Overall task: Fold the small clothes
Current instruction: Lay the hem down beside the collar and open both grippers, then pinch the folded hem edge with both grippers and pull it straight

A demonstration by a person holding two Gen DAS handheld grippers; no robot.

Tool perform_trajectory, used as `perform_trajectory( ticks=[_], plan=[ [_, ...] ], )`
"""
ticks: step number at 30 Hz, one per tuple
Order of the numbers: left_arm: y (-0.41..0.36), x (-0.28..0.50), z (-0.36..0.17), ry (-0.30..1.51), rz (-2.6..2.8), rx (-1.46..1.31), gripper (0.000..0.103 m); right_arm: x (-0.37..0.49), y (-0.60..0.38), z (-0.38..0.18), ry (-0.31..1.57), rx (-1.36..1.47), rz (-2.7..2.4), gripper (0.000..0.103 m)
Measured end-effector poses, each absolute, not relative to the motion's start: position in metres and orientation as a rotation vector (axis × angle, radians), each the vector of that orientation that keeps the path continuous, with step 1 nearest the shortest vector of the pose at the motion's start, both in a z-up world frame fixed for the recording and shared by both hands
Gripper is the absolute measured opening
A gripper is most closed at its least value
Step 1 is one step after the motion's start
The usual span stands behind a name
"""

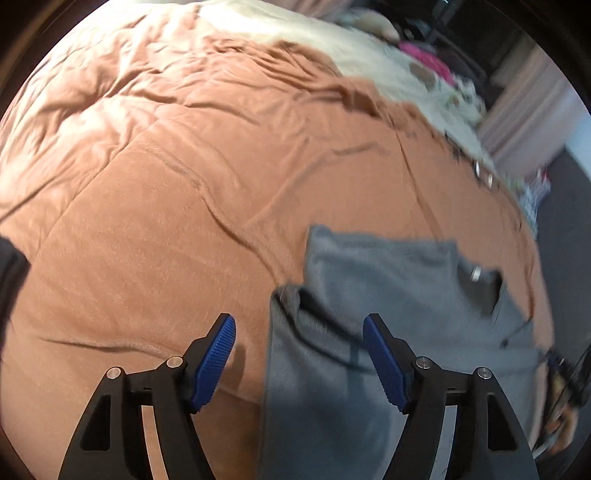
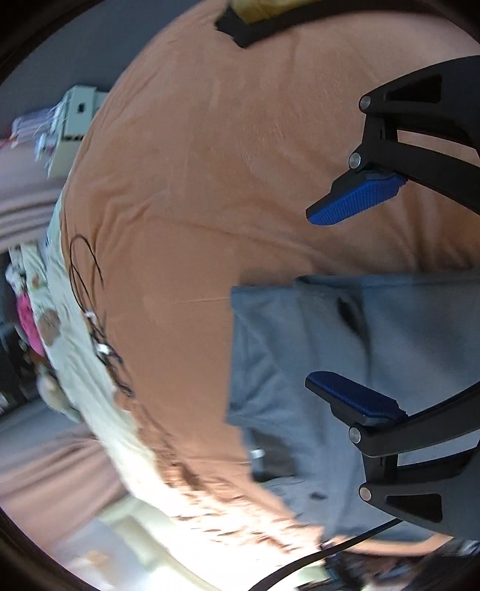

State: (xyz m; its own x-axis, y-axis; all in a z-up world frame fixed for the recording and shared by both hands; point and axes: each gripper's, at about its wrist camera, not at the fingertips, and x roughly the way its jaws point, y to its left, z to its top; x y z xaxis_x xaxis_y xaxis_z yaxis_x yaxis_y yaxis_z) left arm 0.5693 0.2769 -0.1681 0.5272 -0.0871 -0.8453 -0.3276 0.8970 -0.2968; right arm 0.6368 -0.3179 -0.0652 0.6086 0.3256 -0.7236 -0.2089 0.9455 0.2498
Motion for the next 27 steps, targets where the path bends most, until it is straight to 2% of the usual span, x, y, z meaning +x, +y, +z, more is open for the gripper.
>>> perform_trajectory(
  ticks=[9, 19, 25, 27],
  plan=[
    [0.26, 0.568, -0.189, 1.133, 0.093, -0.172, 0.073, 0.634, -0.31, -0.08, 0.923, -0.021, 0.358, 0.08],
    [0.268, 0.597, -0.209, 1.133, 0.129, -0.141, 0.073, 0.667, -0.281, -0.098, 0.92, -0.126, 0.288, 0.08],
    [0.274, 0.62, -0.211, 1.093, 0.112, -0.191, 0.067, 0.69, -0.274, -0.102, 0.876, -0.072, 0.273, 0.061],
    [0.277, 0.624, -0.212, 1.079, 0.094, -0.213, 0.063, 0.695, -0.272, -0.104, 0.862, -0.068, 0.262, 0.049]
  ],
)
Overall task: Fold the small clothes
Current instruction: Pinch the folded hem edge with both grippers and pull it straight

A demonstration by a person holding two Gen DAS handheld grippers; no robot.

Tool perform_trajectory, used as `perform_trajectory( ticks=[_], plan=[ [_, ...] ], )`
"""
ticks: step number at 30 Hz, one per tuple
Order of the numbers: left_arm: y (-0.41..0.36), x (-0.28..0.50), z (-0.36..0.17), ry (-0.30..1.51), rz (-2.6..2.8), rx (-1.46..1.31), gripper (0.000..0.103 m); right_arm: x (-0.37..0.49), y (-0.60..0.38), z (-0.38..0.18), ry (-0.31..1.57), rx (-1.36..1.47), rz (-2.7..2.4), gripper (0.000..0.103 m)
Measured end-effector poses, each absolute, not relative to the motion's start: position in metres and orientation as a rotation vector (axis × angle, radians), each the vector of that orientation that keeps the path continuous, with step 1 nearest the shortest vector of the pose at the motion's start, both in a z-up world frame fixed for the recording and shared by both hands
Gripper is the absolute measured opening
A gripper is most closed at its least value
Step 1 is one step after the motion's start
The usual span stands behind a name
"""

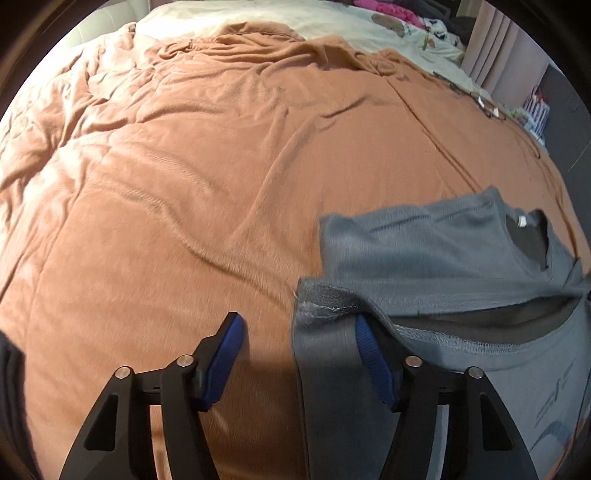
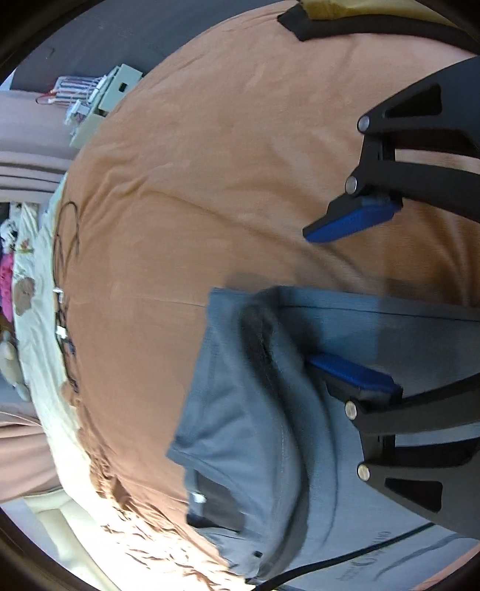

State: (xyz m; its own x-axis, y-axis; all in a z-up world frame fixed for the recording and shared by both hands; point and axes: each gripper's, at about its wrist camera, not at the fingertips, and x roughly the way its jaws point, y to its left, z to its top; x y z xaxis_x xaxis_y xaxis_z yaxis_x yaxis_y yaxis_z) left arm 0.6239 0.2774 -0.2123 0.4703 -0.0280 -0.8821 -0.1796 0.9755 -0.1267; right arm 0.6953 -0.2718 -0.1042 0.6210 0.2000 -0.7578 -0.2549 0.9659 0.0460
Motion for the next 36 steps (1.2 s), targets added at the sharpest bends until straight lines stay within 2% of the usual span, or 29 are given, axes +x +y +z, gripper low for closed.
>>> perform_trajectory(
  ticks=[4, 7, 9, 12, 15, 21, 28, 29, 31, 32, 33, 36],
  plan=[
    [0.282, 0.627, -0.213, 1.047, 0.062, -0.263, 0.056, 0.702, -0.269, -0.11, 0.858, -0.05, 0.287, 0.035],
    [0.288, 0.623, -0.211, 1.021, 0.032, -0.331, 0.044, 0.699, -0.272, -0.109, 0.84, -0.05, 0.286, 0.027],
    [0.292, 0.619, -0.209, 1.004, 0.011, -0.37, 0.028, 0.696, -0.275, -0.107, 0.826, -0.046, 0.278, 0.017],
    [0.293, 0.616, -0.205, 0.986, 0.015, -0.382, 0.016, 0.692, -0.282, -0.102, 0.806, -0.031, 0.26, 0.007],
    [0.295, 0.612, -0.199, 0.969, 0.019, -0.388, 0.01, 0.686, -0.286, -0.094, 0.798, -0.006, 0.252, 0.0],
    [0.291, 0.601, -0.182, 0.941, 0.041, -0.364, 0.008, 0.674, -0.287, -0.077, 0.765, 0.0, 0.255, 0.0],
    [0.284, 0.6, -0.185, 0.959, 0.111, -0.356, 0.008, 0.683, -0.271, -0.084, 0.835, -0.051, 0.218, 0.0],
    [0.284, 0.6, -0.187, 0.96, 0.125, -0.36, 0.008, 0.685, -0.271, -0.086, 0.841, -0.035, 0.219, 0.001],
    [0.283, 0.599, -0.19, 0.961, 0.153, -0.368, 0.008, 0.692, -0.273, -0.089, 0.858, -0.028, 0.211, 0.032],
    [0.282, 0.599, -0.191, 0.957, 0.161, -0.372, 0.008, 0.695, -0.272, -0.091, 0.856, -0.033, 0.215, 0.061],
    [0.281, 0.6, -0.191, 0.955, 0.164, -0.374, 0.008, 0.697, -0.27, -0.091, 0.85, -0.047, 0.218, 0.067],
    [0.279, 0.603, -0.193, 0.957, 0.168, -0.373, 0.008, 0.705, -0.26, -0.096, 0.878, -0.071, 0.263, 0.067]
  ],
)
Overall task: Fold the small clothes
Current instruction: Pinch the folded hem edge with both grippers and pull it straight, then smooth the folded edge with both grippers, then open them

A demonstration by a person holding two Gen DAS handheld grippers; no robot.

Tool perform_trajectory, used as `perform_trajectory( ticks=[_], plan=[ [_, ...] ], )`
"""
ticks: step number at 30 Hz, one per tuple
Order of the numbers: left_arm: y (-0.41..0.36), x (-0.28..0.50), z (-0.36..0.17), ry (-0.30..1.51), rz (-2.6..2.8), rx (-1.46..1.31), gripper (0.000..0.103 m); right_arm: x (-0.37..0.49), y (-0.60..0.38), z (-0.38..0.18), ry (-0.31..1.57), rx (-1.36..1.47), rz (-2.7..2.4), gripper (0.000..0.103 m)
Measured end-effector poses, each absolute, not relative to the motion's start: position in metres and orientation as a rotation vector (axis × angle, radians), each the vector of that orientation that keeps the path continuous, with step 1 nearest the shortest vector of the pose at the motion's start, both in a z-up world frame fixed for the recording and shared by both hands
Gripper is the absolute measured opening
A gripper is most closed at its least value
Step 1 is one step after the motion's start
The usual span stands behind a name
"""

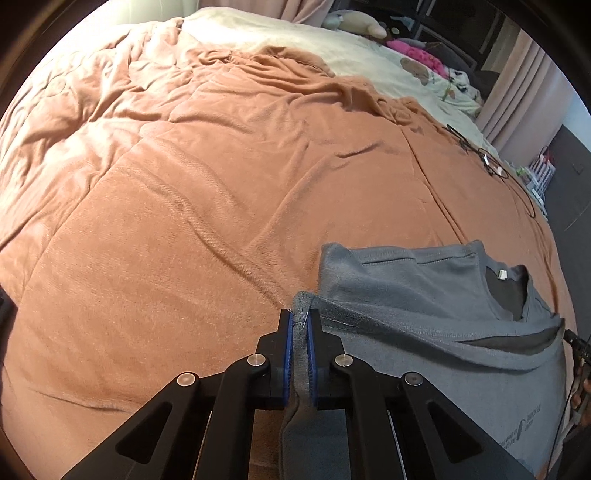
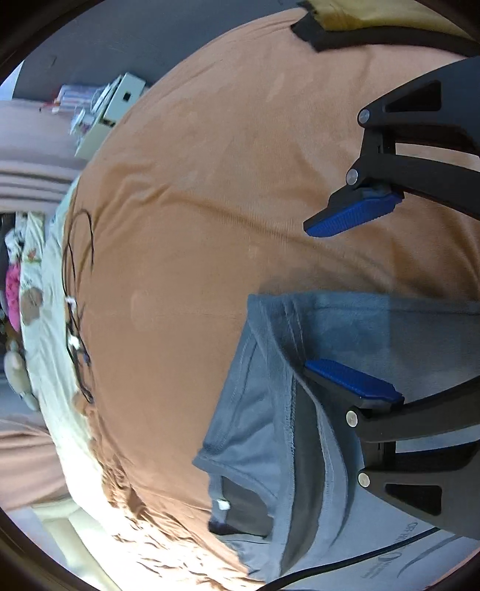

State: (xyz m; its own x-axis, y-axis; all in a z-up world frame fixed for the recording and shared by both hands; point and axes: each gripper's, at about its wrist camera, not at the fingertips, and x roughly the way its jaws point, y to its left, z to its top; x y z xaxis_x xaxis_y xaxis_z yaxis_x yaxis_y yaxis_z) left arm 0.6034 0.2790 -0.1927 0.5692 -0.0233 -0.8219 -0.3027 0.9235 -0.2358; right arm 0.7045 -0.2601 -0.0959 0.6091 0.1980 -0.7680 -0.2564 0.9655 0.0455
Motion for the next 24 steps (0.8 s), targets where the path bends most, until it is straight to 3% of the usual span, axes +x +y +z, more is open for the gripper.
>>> perform_trajectory(
  ticks=[2, 4, 6, 9, 17, 24],
  plan=[
    [0.277, 0.606, -0.193, 0.96, 0.166, -0.359, 0.008, 0.71, -0.256, -0.101, 0.894, -0.102, 0.254, 0.067],
    [0.278, 0.606, -0.193, 0.96, 0.162, -0.358, 0.008, 0.714, -0.254, -0.104, 0.901, -0.108, 0.255, 0.059],
    [0.279, 0.606, -0.193, 0.958, 0.16, -0.356, 0.008, 0.719, -0.253, -0.107, 0.911, -0.088, 0.257, 0.033],
    [0.28, 0.606, -0.195, 0.959, 0.16, -0.351, 0.008, 0.717, -0.247, -0.106, 0.891, -0.113, 0.234, 0.013],
    [0.276, 0.596, -0.182, 0.93, 0.165, -0.352, 0.008, 0.699, -0.23, -0.088, 0.842, -0.203, 0.142, 0.003],
    [0.271, 0.583, -0.16, 0.895, 0.158, -0.349, 0.008, 0.676, -0.226, -0.07, 0.807, -0.206, 0.141, 0.003]
  ],
)
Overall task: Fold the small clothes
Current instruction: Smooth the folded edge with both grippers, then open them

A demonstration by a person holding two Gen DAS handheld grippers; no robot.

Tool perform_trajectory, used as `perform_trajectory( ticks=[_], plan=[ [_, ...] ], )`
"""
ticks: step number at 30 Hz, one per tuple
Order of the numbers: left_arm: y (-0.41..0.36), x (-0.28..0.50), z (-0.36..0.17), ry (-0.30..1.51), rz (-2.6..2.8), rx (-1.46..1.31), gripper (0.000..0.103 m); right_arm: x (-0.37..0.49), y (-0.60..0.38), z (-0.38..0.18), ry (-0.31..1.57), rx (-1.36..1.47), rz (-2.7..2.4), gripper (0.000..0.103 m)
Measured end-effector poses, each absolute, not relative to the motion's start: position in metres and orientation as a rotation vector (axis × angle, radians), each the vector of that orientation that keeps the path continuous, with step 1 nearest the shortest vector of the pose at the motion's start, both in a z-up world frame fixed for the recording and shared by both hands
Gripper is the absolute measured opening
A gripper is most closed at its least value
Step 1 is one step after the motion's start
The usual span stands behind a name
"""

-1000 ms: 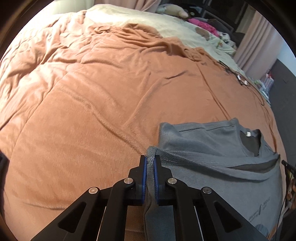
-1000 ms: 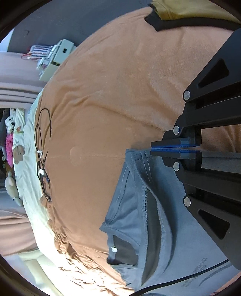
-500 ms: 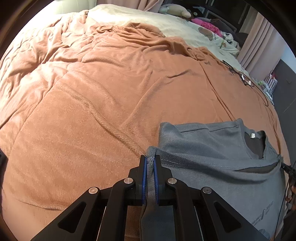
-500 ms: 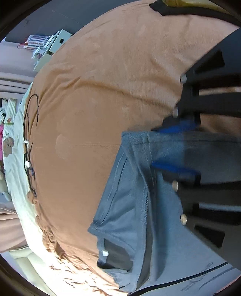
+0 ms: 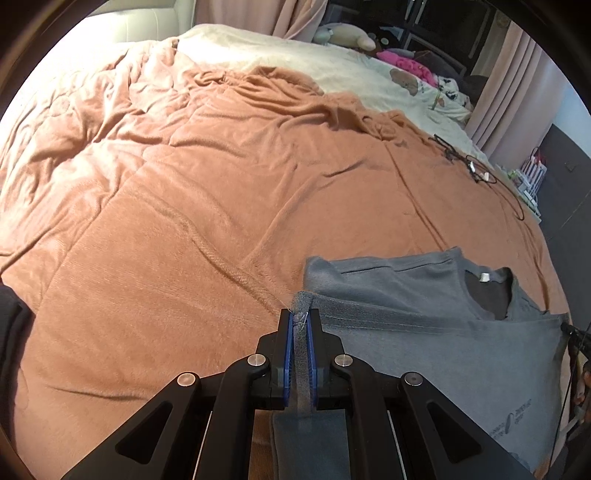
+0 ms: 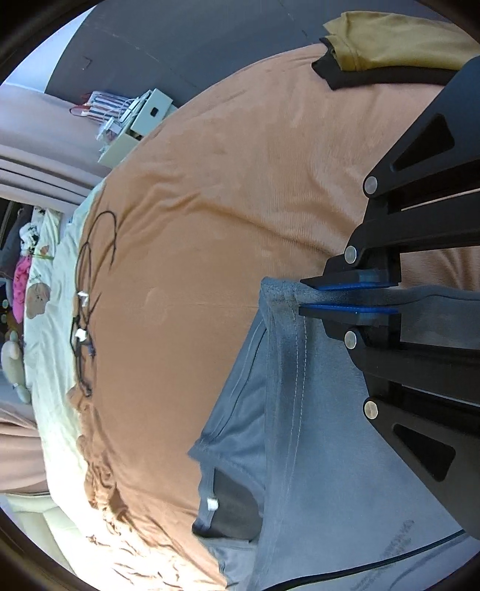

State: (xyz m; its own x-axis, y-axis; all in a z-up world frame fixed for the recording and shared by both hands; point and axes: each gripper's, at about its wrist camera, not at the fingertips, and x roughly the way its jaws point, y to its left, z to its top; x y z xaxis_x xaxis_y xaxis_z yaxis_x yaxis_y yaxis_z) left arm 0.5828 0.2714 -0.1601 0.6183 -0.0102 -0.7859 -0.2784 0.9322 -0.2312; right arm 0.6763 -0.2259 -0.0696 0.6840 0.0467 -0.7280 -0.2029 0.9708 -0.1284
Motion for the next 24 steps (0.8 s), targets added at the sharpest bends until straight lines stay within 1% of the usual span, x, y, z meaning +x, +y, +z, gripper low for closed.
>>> perform_trajectory(
  ticks=[14, 24],
  plan=[
    [0.269, 0.556, -0.115, 0.806, 0.148, -0.35, 0.007, 0.63, -0.232, -0.038, 0.733, -0.171, 0.125, 0.003],
    [0.273, 0.585, -0.104, 0.786, 0.166, -0.319, 0.007, 0.649, -0.23, -0.034, 0.703, -0.136, 0.109, 0.002]
  ],
)
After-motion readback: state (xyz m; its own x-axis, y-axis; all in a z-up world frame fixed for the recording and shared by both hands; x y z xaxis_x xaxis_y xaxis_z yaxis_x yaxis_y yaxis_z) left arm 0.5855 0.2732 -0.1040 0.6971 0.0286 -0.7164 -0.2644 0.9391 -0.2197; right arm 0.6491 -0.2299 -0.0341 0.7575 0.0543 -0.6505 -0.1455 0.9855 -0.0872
